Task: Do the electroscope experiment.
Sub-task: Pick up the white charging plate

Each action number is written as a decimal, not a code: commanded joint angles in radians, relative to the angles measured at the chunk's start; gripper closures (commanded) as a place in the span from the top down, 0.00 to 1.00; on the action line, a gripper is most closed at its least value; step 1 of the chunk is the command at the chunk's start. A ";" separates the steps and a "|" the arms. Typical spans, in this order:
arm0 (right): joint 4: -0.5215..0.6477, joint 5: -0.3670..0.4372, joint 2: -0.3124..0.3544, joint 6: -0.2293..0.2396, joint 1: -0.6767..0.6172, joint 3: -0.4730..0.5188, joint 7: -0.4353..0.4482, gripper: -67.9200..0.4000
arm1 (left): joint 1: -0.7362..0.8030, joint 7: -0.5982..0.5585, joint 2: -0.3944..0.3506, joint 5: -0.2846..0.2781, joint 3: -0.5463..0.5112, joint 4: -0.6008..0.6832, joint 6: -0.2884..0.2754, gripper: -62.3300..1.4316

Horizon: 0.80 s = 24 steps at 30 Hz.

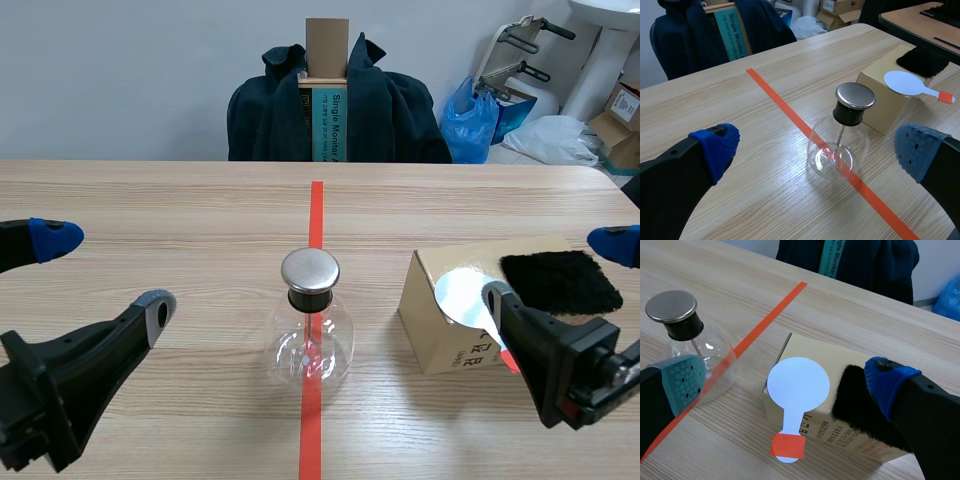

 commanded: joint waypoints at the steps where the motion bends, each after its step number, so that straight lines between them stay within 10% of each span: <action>1: 0.009 -0.042 0.011 0.000 0.014 0.035 -0.077 1.00 | -0.003 -0.014 0.002 -0.006 -0.003 0.013 0.005 1.00; 24: 0.009 -0.077 0.011 0.001 0.014 0.037 -0.048 1.00 | -0.003 -0.019 0.002 0.046 -0.003 0.013 0.005 1.00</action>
